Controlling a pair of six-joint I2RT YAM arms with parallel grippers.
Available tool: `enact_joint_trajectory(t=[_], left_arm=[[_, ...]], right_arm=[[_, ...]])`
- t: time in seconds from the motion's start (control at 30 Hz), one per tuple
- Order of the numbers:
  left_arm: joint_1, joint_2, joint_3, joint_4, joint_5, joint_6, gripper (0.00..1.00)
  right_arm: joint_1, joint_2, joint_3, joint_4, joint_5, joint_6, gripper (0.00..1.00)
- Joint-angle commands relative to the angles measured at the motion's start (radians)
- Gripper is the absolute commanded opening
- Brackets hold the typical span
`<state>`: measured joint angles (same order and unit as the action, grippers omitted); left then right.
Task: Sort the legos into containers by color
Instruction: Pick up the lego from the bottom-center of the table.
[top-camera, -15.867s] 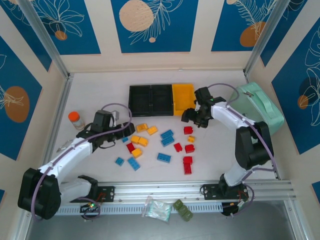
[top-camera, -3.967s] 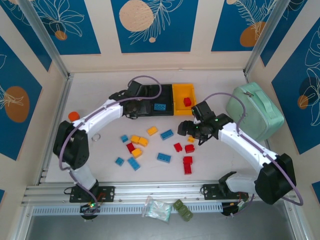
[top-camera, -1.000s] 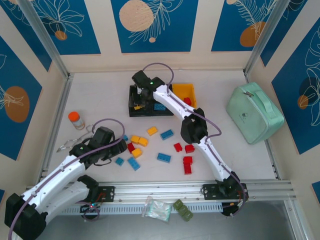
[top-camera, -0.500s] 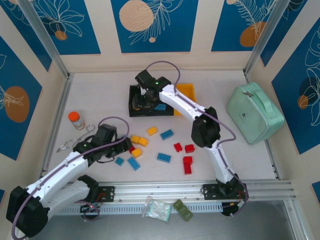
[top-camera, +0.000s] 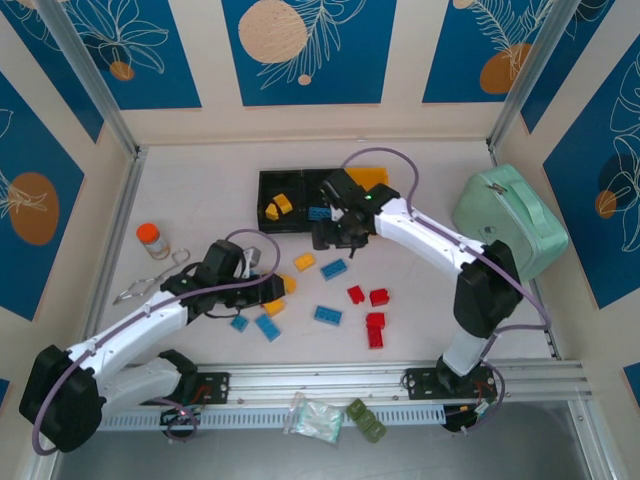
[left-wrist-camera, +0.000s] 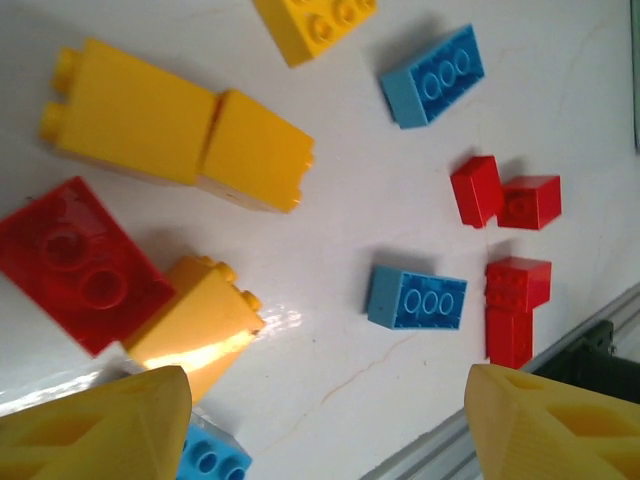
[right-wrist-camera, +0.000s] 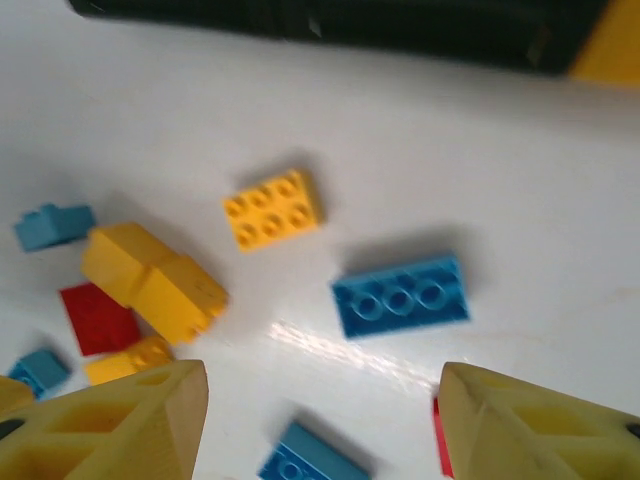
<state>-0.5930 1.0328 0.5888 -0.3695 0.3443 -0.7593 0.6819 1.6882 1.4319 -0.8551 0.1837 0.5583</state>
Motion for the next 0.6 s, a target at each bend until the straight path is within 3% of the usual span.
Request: enact_joint_trajectory(t=[0.0,0.23,0.57], left_arm=[[-0.038,0.028,0.040,0.050,0.051,0.037,0.72],[-0.121,0.140,0.085,0.096,0.041,0.041,0.72],[-0.180,0.242,0.134,0.114,0.027,0.045,0.73]], right_arm=[[-0.020,-0.095,-0.105,-0.032,0.010,0.019,0.64],[-0.063,-0.220,-0.300,-0.104,0.061,0.036,0.69],[-0.083,-0.228,-0.474,-0.066,0.060,0.063,0.70]])
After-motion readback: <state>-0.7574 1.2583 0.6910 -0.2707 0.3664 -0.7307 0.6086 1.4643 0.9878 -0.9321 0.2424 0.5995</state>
